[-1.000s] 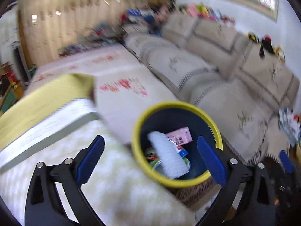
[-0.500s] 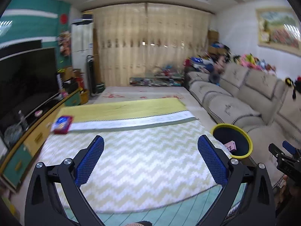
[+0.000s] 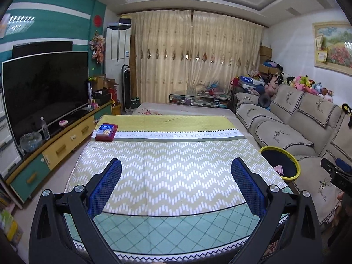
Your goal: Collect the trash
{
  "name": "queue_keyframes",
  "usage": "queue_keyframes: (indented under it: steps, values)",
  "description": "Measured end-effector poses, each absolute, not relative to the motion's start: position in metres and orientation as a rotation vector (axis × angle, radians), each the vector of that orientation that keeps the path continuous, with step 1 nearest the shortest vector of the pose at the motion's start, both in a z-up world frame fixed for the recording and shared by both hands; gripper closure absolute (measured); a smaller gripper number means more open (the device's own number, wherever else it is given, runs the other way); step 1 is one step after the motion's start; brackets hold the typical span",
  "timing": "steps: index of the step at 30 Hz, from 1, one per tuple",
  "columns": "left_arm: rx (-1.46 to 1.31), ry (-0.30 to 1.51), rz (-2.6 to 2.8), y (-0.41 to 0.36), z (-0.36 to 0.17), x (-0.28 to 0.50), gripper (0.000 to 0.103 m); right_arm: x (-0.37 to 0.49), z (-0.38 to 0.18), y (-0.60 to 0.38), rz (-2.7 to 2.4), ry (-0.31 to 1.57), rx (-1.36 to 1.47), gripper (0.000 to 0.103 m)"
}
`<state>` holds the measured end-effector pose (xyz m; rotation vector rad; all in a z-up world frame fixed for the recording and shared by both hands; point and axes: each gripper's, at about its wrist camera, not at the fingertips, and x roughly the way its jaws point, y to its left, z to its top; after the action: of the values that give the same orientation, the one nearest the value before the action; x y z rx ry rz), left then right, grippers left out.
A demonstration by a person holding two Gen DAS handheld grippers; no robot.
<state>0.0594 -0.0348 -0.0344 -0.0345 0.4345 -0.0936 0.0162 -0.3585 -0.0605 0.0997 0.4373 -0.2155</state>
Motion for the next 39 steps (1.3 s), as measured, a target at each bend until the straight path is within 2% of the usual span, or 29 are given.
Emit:
queue_keyframes:
  steps: [39]
  values:
    - [-0.037, 0.442, -0.053, -0.030, -0.032, 0.057, 0.005, 0.020, -0.057, -0.366, -0.218, 0.438, 0.114, 0.007]
